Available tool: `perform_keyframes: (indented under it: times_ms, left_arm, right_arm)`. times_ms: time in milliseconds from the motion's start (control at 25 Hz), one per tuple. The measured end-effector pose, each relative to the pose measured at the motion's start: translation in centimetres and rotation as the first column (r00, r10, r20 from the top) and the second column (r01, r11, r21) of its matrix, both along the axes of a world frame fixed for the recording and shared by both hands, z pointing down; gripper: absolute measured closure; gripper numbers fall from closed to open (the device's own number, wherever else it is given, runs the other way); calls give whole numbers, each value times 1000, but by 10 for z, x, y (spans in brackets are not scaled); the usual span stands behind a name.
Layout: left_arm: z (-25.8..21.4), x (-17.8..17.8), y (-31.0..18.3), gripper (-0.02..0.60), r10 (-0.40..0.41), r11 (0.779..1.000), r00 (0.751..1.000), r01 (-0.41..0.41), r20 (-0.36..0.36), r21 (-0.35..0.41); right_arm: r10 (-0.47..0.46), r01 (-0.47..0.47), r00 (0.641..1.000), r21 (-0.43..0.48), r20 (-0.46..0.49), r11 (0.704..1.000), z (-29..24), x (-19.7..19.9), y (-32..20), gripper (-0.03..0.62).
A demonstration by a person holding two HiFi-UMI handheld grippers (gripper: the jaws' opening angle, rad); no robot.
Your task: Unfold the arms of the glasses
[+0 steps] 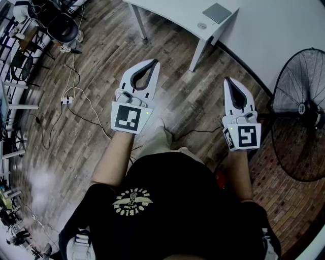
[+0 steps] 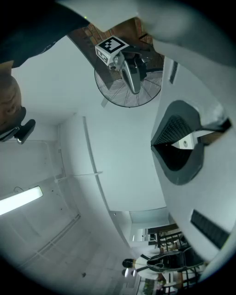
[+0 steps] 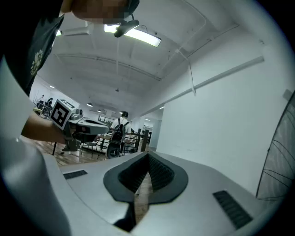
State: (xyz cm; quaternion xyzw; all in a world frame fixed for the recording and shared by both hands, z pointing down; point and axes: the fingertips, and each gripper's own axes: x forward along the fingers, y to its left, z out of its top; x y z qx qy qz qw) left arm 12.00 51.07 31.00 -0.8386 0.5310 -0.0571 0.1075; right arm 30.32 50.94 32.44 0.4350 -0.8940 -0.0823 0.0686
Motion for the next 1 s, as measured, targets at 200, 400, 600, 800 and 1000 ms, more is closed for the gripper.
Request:
perform_keyframes:
  times_ms: [200,400,600,800,1000]
  left_arm:
    - [3,-20,-50,575,-16,999,996,13,-91,-34]
    - [8,-40,-84,575,-10,999,995,7,-97,-31]
    - [21,-71,-114,575,-15,998,994,9,-110,-59]
    - [18,-101,-137,575,-14,999,993,8,-121,-52]
    - [27,-137,-151,575,-31,997,991,23,-126,-69]
  right_arm:
    - [9,-9,1000,-38,2,999,9,-21,-40,595]
    - [68,-68,998,0,4,998,12,-35,-81,594]
    - [64,-65,998,43,28,997,-4,-64,-112,595]
    - [65,-66,997,25,28,998,-8,-90,-141,595]
    - [40,-40,999,-5,14,999,0,-125,-159,595]
